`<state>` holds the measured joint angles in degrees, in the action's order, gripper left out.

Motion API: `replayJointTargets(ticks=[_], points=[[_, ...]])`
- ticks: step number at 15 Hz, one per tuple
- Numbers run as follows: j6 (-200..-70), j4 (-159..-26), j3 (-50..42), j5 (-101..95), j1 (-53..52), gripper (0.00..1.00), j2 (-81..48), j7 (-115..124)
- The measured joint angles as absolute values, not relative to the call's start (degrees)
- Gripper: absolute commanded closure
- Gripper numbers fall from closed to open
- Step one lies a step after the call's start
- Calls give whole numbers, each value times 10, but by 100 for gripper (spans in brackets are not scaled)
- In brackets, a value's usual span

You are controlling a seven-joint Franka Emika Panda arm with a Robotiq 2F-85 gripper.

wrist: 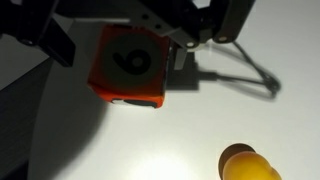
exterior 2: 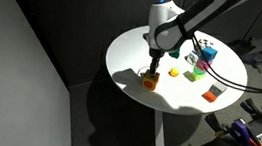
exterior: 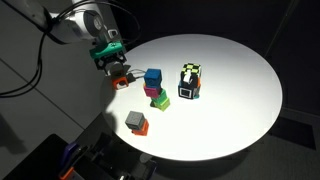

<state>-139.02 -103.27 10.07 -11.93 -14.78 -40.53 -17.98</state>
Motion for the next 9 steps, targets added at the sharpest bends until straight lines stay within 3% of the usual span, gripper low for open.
replayJointTargets(ticks=[9], points=[[-1461, -1032, 101, -122, -148, 0, -435, -180]])
